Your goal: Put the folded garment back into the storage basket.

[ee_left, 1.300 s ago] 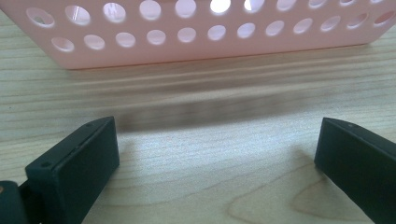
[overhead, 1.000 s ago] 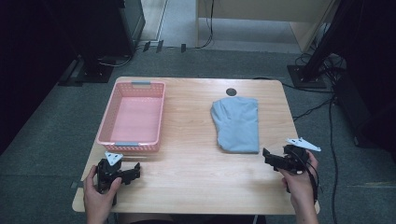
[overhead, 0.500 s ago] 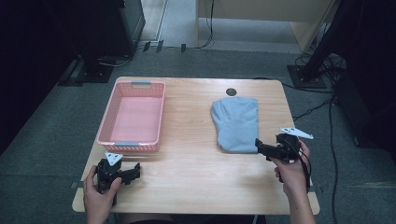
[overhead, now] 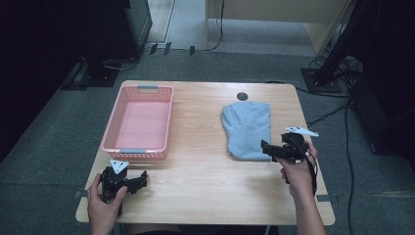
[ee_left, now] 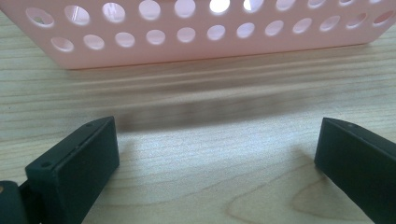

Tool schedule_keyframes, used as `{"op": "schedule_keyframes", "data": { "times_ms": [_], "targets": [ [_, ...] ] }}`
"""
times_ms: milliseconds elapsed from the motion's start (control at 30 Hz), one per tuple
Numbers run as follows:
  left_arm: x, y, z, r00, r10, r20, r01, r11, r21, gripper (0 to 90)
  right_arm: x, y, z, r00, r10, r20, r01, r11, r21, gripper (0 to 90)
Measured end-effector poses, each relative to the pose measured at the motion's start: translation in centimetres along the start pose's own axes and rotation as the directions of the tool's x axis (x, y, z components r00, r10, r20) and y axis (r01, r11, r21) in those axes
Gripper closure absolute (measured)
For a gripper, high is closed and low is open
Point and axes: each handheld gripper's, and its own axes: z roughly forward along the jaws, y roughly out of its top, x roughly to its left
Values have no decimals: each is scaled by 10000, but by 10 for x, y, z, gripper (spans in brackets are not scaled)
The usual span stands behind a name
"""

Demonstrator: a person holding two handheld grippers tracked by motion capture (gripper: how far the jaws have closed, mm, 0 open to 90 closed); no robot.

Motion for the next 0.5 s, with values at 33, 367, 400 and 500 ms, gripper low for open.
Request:
{"op": "schedule_keyframes", "data": {
  "times_ms": [33,367,400,500],
  "targets": [
    [0,0,0,10000,0,-1,0,10000,8,0,2,1,2,10000,-5,19,5,10000,10,0],
    [0,0,0,10000,3,6,-3,10000,18,0,9,9,17,9999,124,-3,-124,9999,-6,0],
    [0,0,0,10000,4,7,-4,10000,16,0,10,10,18,9999,108,-20,-108,9999,13,0],
    [0,0,0,10000,1,11,-1,10000,15,0,12,12,22,10000,34,-24,-34,10000,87,0]
  ]
}}
